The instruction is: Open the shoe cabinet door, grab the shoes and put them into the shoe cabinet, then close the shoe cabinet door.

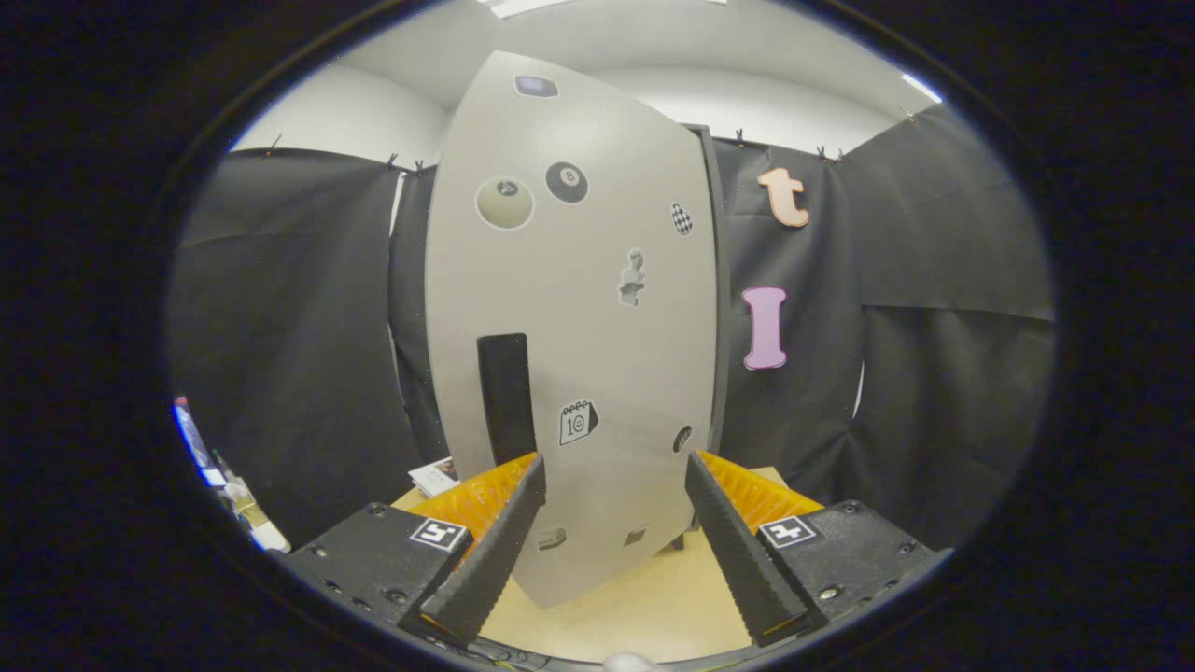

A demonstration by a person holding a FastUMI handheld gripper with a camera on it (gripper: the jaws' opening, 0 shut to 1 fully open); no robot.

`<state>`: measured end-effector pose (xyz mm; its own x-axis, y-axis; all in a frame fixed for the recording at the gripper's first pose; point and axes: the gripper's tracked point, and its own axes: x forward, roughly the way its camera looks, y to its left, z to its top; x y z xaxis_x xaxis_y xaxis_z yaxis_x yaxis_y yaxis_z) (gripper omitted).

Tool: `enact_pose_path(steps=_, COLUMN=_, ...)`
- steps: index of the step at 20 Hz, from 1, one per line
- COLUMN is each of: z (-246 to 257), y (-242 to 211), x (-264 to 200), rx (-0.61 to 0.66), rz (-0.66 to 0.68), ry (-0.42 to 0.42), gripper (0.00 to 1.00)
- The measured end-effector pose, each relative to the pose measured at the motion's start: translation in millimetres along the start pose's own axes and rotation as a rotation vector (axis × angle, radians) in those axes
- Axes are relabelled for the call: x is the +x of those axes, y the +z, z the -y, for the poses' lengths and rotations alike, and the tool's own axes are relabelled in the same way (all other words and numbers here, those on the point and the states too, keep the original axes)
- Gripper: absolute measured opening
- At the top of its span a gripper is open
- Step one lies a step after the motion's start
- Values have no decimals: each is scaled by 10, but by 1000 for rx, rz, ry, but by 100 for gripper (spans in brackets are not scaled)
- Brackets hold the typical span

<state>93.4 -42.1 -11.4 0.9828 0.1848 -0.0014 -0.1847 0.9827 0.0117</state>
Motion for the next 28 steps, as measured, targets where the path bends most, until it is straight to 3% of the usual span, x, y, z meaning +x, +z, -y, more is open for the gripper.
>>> enact_pose_path(steps=14, z=-258, y=355, x=-781, rx=26, rz=7, ry=-26, gripper=99)
enact_pose_path(steps=28, z=-190, y=358, x=-1998, rx=10, rz=71, ry=-164, gripper=99)
